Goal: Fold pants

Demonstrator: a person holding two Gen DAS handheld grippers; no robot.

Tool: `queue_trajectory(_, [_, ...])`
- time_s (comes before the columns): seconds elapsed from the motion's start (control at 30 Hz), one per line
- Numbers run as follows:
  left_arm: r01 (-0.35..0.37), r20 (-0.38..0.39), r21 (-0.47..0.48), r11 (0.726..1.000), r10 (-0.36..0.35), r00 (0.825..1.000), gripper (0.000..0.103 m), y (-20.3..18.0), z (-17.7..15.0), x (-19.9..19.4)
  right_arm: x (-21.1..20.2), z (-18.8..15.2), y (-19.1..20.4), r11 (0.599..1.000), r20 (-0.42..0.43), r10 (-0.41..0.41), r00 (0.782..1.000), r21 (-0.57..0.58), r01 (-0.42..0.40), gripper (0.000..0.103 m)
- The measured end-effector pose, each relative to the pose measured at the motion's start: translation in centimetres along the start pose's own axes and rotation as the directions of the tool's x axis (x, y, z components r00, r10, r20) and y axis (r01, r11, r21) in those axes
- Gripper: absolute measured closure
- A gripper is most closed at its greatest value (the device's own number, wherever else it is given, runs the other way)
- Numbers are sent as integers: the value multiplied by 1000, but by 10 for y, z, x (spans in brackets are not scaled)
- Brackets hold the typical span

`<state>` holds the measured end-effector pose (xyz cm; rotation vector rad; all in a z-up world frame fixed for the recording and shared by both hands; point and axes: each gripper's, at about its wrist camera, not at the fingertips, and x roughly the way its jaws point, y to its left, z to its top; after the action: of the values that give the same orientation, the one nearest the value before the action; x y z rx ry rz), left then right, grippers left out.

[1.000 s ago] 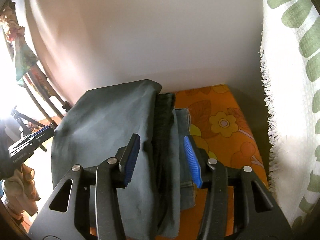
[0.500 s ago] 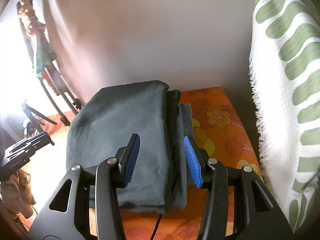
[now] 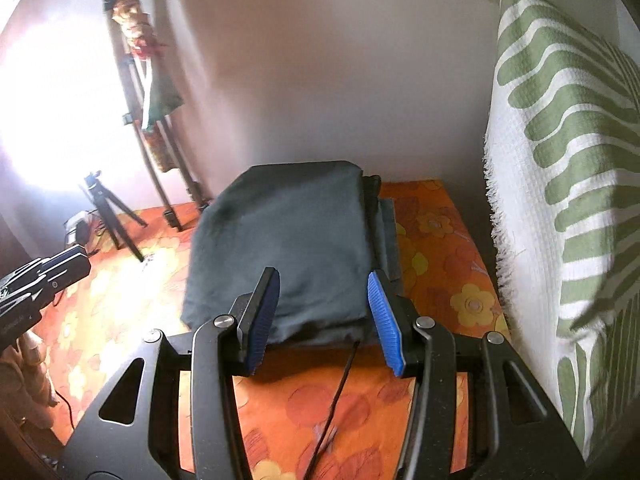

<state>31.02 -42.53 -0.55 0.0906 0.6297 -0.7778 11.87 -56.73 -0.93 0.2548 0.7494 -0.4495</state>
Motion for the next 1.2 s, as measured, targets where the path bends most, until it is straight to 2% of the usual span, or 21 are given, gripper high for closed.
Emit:
queue_trajectory(0.23, [10,35,17,1000,-10,999,77,-9,-14,-51,-42,-16,30,1000,31,8,1000,-21,-7,54])
queue_trajectory(0.37, [9,40,14,1000,-10,999,77,-11,-24,-71,-64,-28,47,999,47,16,999,-33,-14,46])
queue_trajectory(0.47, [11,44,5,1000,-11,999,77,-10,-33,-86,-81,-39,60,1000,65,24,998,-21,-23,45])
queue_trajectory(0.53, [9,46,3,1000,-9,999,72,-9,-39,-95,-88,-45,69,1000,61,22,998,-23,-21,45])
queue_trajectory(0.57, [4,52,5,1000,-4,999,63,-9,-43,-101,-93,-49,75,999,62,14,998,-32,-12,45])
queue_trajectory(0.6, [-3,61,5,1000,2,998,58,-9,-47,-108,-98,-53,80,999,66,0,998,-38,3,44])
queue_trajectory(0.73, [-8,80,4,1000,7,997,58,-8,-59,-127,-117,-68,98,999,91,-9,996,-32,12,31])
queue_trajectory(0.87, [10,85,-17,1000,-9,996,46,-3,-71,-142,-131,-86,118,998,103,-41,994,-46,46,23])
queue_trajectory(0.97, [4,91,-16,1000,-3,996,45,-2,-79,-152,-138,-99,127,997,117,-62,991,-38,67,12])
queue_trajectory(1.03, [2,98,-15,1000,-1,995,44,-2,-83,-157,-141,-107,130,998,125,-62,990,-22,65,10])
queue_trajectory(1.13, [-2,112,-19,1000,5,994,37,2,-91,-165,-144,-118,136,997,138,-76,988,-10,78,2])
queue_trajectory(1.2, [-20,121,-16,1000,21,992,33,4,-97,-169,-147,-127,141,995,159,-97,983,-12,100,1])
